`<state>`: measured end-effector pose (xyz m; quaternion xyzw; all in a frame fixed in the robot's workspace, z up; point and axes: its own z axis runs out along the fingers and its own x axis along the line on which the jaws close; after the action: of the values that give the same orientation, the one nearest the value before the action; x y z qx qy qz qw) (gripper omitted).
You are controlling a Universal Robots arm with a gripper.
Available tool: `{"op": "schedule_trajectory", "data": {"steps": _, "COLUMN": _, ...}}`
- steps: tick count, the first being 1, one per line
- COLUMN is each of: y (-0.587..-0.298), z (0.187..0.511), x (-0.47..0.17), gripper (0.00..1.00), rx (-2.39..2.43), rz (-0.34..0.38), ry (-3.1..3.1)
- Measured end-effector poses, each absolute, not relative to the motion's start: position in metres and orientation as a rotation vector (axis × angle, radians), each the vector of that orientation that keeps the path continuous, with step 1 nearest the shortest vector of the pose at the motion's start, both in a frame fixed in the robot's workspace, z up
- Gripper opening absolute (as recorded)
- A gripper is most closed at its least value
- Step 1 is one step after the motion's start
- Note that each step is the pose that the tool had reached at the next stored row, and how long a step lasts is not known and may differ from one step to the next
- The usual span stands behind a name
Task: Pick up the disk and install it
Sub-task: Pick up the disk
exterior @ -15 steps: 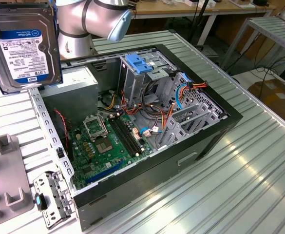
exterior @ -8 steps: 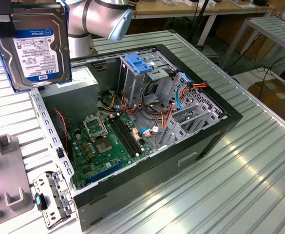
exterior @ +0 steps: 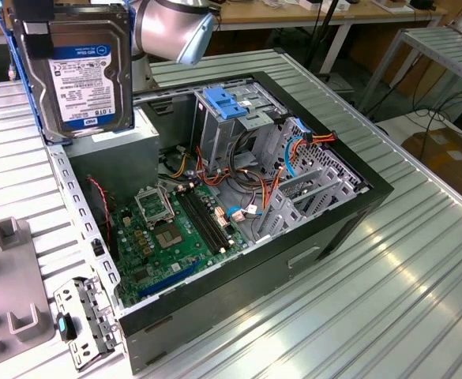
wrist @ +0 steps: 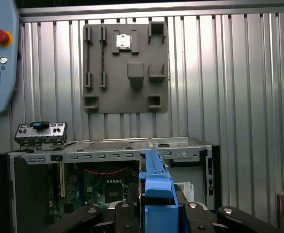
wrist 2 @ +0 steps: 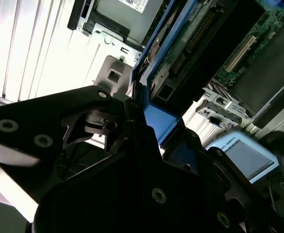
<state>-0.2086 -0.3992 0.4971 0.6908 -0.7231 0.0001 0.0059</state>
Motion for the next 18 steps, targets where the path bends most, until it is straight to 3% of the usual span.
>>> {"op": "schedule_trajectory", "data": {"steps": 18, "y": -0.401, "z": 0.497, "x": -0.161, "gripper": 0.37, "rx": 2.162, "rz": 0.000, "ry": -2.263}}
